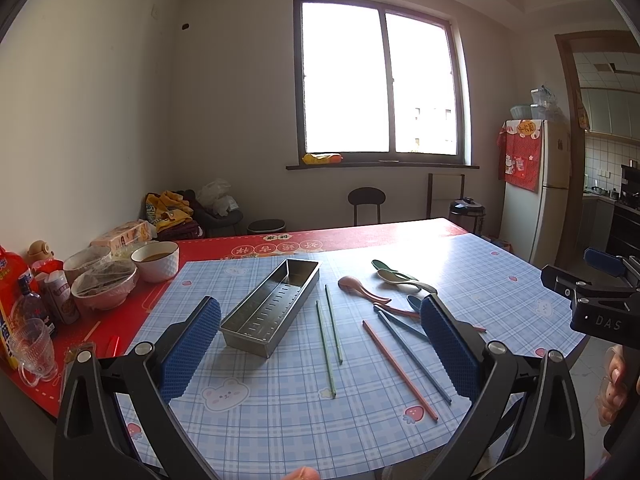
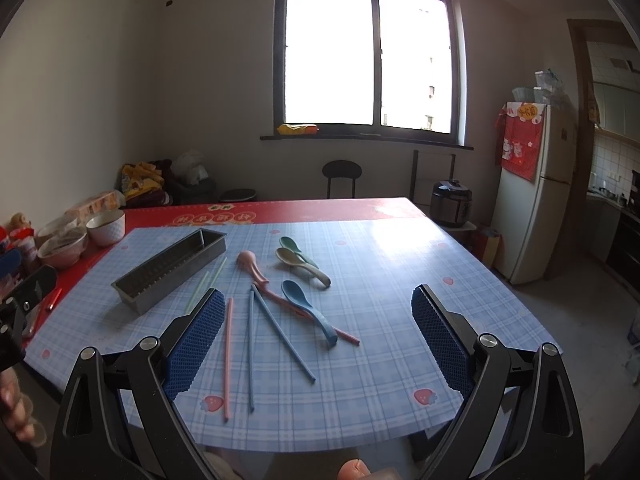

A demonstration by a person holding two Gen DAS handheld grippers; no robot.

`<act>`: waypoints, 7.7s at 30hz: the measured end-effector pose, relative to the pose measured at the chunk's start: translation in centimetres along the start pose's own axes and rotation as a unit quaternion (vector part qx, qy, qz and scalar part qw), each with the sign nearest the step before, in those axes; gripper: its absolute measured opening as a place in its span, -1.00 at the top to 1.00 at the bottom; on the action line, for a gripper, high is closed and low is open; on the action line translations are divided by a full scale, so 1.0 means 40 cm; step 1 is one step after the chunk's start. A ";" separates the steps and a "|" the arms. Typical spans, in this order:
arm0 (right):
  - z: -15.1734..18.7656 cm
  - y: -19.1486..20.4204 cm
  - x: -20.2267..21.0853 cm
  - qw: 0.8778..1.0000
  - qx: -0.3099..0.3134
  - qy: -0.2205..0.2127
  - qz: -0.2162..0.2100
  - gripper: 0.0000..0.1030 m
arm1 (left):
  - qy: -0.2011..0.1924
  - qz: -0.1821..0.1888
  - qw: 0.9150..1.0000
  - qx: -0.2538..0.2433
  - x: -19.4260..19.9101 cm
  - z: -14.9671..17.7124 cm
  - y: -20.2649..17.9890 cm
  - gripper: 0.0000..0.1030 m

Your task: Organize utensils

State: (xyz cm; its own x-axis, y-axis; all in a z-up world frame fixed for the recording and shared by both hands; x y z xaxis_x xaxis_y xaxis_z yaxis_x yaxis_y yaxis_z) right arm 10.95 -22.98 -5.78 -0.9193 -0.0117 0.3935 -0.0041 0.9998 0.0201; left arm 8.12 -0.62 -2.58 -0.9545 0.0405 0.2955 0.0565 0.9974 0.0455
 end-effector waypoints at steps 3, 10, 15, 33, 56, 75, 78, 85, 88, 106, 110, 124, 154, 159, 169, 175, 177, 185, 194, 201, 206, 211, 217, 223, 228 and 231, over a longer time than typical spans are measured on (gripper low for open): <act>0.004 0.004 -0.003 1.000 0.001 0.003 -0.001 -0.77 | 0.000 0.002 1.000 0.002 0.001 0.001 0.000 -0.90; 0.015 0.009 -0.018 1.000 -0.001 0.014 -0.007 -0.77 | -0.003 0.006 1.000 0.006 -0.001 0.003 0.006 -0.90; 0.034 0.014 -0.053 0.999 -0.003 0.027 -0.028 -0.77 | -0.001 0.037 0.999 0.032 -0.030 0.028 0.018 -0.90; 0.210 -0.009 -0.393 0.988 -0.040 0.130 -0.068 -0.78 | 0.120 0.071 0.990 0.031 -0.329 0.242 0.049 -0.52; 0.153 0.026 -0.544 0.981 -0.035 0.137 -0.137 -0.76 | 0.288 0.072 0.955 0.010 -0.682 0.295 0.009 0.77; 0.177 0.026 -0.570 0.969 -0.057 0.168 -0.172 -0.50 | 0.314 0.064 0.947 -0.039 -0.696 0.333 0.009 0.88; 0.190 0.028 -0.579 0.966 -0.058 0.186 -0.172 -0.34 | 0.311 0.071 0.947 -0.030 -0.670 0.341 0.016 0.88; 0.200 0.032 -0.589 0.967 -0.031 0.206 -0.144 0.20 | 0.289 0.082 0.954 -0.013 -0.639 0.350 0.018 0.88; 0.189 0.025 -0.594 0.974 0.023 0.200 -0.106 0.33 | 0.287 0.085 0.954 -0.013 -0.639 0.348 0.016 0.88; 0.208 0.010 -0.669 0.957 0.079 0.264 -0.095 0.86 | 0.286 0.111 0.951 0.028 -0.637 0.346 0.031 0.88; 0.223 0.004 -0.687 0.954 0.050 0.276 -0.110 0.86 | 0.286 0.112 0.951 0.029 -0.638 0.345 0.030 0.88; 0.214 0.014 -0.731 0.942 -0.031 0.288 -0.170 0.86 | 0.286 0.100 0.953 0.012 -0.641 0.346 0.025 0.87; 0.144 0.133 -0.633 0.963 -0.065 0.157 -0.210 0.86 | 0.286 0.090 0.954 0.004 -0.643 0.346 0.017 0.85; 0.148 0.129 -0.633 0.961 -0.070 0.161 -0.215 0.86 | 0.284 0.090 0.955 0.000 -0.642 0.345 0.016 0.88; 0.148 0.116 -0.630 0.957 -0.085 0.158 -0.226 0.86 | 0.280 0.132 0.949 0.050 -0.621 0.280 0.060 0.89; 0.150 0.114 -0.634 0.955 -0.091 0.164 -0.230 0.86 | 0.260 0.126 0.956 0.055 -0.626 0.182 0.130 0.89; 0.151 0.114 -0.637 0.954 -0.092 0.166 -0.231 0.86 | 0.253 0.117 0.959 0.046 -0.649 0.147 0.158 0.89; 0.158 0.116 -0.651 0.954 -0.092 0.175 -0.227 0.86 | 0.294 0.080 0.953 0.005 -0.856 0.118 0.217 0.89; 0.166 0.115 -0.657 0.954 -0.094 0.181 -0.220 0.86 | 0.351 0.081 0.933 0.001 -0.979 0.185 0.194 0.89; 0.167 0.122 -0.663 0.953 -0.091 0.186 -0.221 0.86 | 0.374 0.103 0.922 0.001 -0.989 0.212 0.189 0.88; 0.167 0.122 -0.666 0.953 -0.093 0.184 -0.220 0.86 | 0.391 0.105 0.914 0.004 -0.992 0.230 0.181 0.88; 0.170 0.117 -0.664 0.954 -0.094 0.184 -0.219 0.86 | 0.376 0.109 0.920 -0.002 -0.979 0.212 0.180 0.85; 0.172 0.115 -0.665 0.954 -0.092 0.186 -0.218 0.86 | 0.300 0.059 0.952 -0.032 -0.895 0.136 0.201 0.25; 0.174 0.113 -0.665 0.954 -0.093 0.188 -0.217 0.86 | 0.206 0.015 0.976 -0.067 -0.773 0.088 0.216 -0.59; 0.177 0.117 -0.672 0.955 -0.088 0.194 -0.206 0.86 | 0.167 -0.012 0.984 -0.057 -0.703 0.096 0.259 -0.88; 0.177 0.117 -0.675 0.956 -0.086 0.197 -0.198 0.86 | 0.156 -0.021 0.985 -0.063 -0.688 0.113 0.282 -0.88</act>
State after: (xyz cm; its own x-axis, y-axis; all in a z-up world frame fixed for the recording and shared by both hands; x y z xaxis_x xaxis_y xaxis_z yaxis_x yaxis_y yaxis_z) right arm 32.96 -17.87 -22.83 -0.6396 -0.4285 0.6382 -0.2258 0.8983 0.3769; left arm 33.71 9.80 -14.51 -0.8209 -0.0412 0.5696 0.0733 0.9815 0.1766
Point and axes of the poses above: each gripper's, at about its wrist camera, not at the fingertips, and x roughly against the way its jaws point, y to its left, z to its underside, the point moved 9 cm from there along -x, roughly the way its jaws point, and after that the axes turned 1 degree about z, right-handed, at the moved point
